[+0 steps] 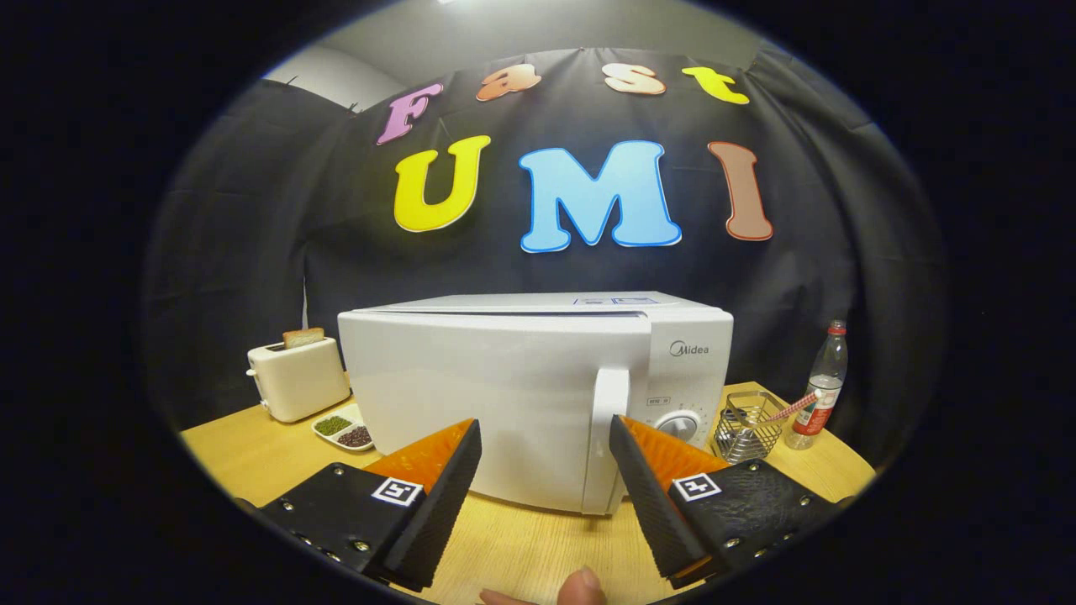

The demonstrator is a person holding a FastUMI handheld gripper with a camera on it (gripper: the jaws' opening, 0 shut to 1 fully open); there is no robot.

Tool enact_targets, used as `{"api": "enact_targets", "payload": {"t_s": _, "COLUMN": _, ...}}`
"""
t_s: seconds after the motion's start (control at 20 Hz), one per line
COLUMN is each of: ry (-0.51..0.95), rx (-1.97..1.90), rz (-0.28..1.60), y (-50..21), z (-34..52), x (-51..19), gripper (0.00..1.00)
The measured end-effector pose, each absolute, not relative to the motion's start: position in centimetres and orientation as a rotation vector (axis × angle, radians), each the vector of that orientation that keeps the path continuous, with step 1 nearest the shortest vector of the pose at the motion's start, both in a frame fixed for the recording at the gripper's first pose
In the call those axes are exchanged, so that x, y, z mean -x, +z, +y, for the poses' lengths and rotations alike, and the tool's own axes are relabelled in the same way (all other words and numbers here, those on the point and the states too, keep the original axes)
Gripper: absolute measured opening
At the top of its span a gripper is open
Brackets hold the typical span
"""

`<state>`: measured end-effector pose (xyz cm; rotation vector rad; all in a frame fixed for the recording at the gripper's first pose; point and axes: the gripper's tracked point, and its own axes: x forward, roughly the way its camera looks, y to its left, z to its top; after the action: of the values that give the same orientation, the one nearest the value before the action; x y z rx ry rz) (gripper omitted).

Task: Open the microwave, put the food inside, and close the microwave door.

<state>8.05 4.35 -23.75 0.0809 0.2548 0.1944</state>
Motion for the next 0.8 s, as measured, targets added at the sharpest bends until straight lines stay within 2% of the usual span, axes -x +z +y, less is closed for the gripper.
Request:
{"api": "enact_targets", "payload": {"t_s": 0.45, "ry": 0.157, "rx": -0.045, "rz": 0.219, "y": -23.3, "z": 4.2, "x": -9.5, "gripper": 0.93}}
{"api": "enact_targets", "payload": {"t_s": 0.65, "ry": 0.102, "rx": -0.027, "rz": 0.155, "y": -21.6, "z": 4.0, "x": -9.7, "gripper": 0.44}}
{"api": "enact_targets", "payload": {"t_s": 0.75, "ry": 0.073, "rx": -0.026, "rz": 0.185, "y": -22.1, "z": 4.2, "x": -9.8, "gripper": 0.44}}
{"api": "enact_targets", "payload": {"t_s": 0.8, "ry": 0.047, "rx": -0.031, "rz": 0.197, "y": -22.8, "z": 3.7, "x": -10.3, "gripper": 0.27}}
